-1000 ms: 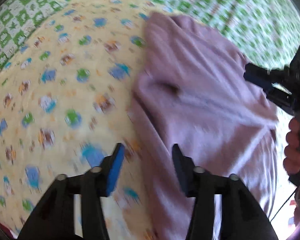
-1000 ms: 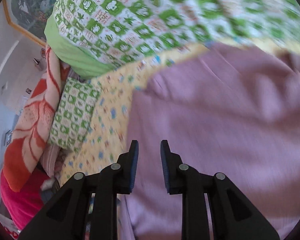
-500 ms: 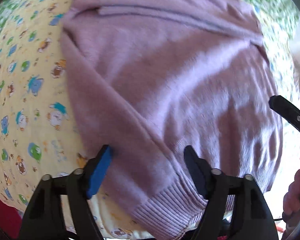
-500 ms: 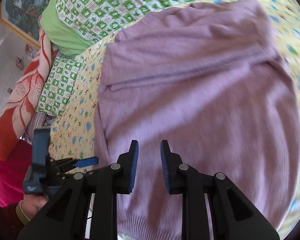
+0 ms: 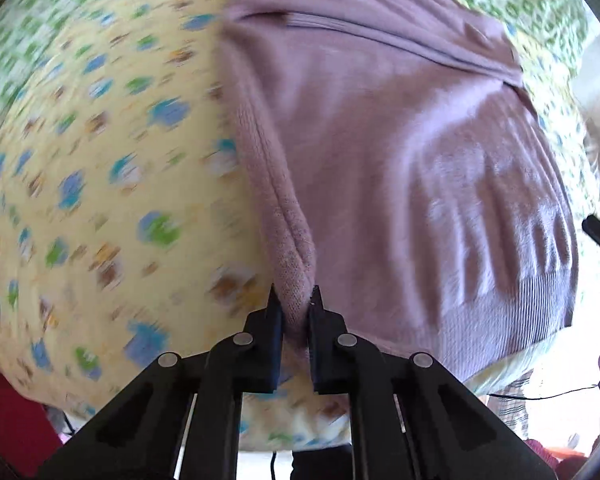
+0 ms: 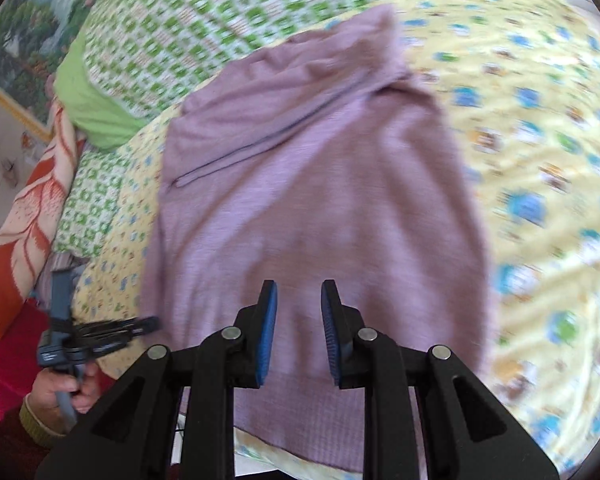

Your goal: Fold small clothes

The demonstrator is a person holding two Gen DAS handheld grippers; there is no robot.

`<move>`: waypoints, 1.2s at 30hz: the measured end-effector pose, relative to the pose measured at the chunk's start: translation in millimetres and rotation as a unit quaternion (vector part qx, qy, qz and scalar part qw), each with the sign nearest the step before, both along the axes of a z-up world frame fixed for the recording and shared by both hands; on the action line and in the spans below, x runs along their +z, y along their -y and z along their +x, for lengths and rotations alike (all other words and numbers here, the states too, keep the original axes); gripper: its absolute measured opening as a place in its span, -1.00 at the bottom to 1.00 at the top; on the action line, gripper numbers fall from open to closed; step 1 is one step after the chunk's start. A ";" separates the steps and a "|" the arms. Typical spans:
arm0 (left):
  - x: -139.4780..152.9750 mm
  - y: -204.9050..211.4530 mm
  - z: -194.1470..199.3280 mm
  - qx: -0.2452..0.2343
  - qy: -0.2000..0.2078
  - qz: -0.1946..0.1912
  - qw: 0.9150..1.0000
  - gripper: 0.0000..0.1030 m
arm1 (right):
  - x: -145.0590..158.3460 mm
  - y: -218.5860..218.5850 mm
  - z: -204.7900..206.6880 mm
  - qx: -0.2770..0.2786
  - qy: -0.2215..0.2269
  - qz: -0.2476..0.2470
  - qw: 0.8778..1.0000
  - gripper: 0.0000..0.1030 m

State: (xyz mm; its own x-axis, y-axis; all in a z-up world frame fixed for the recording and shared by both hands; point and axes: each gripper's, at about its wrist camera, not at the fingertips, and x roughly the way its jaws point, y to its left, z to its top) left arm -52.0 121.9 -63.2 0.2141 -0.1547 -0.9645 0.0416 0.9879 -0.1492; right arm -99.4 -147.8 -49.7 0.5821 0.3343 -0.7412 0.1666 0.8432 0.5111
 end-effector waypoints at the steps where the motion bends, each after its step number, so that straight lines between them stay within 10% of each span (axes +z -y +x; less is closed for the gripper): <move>1: -1.1 -10.7 -8.0 0.007 -0.002 -0.007 1.000 -0.84 | -3.0 8.2 -7.4 -0.012 -0.007 -0.005 1.000 -0.54; 12: -16.2 -94.8 -63.2 -0.002 0.015 0.030 0.999 -0.64 | -27.7 34.8 -52.0 -0.052 -0.059 -0.011 0.997 -0.54; 20: -15.7 -111.9 -58.5 0.036 -0.011 -0.122 0.992 0.16 | -39.6 24.0 -62.4 -0.054 -0.071 0.009 0.996 -0.09; 25: -34.4 -84.7 -51.2 0.027 -0.027 -0.119 0.992 0.23 | -48.5 15.1 -57.1 -0.039 -0.078 0.008 0.996 -0.09; 27: -31.7 -68.5 -50.6 0.016 -0.010 -0.104 0.994 0.18 | -50.9 16.1 -56.5 -0.040 -0.074 0.019 0.996 -0.09; 30: -34.7 -59.6 -52.7 -0.003 -0.013 -0.108 0.994 -0.64 | -53.5 16.6 -59.6 -0.042 -0.072 0.026 0.996 -0.38; 36: -36.7 -50.1 -49.1 0.001 -0.009 -0.105 0.994 -0.71 | -57.6 41.9 -81.8 -0.101 -0.066 0.069 0.990 -0.57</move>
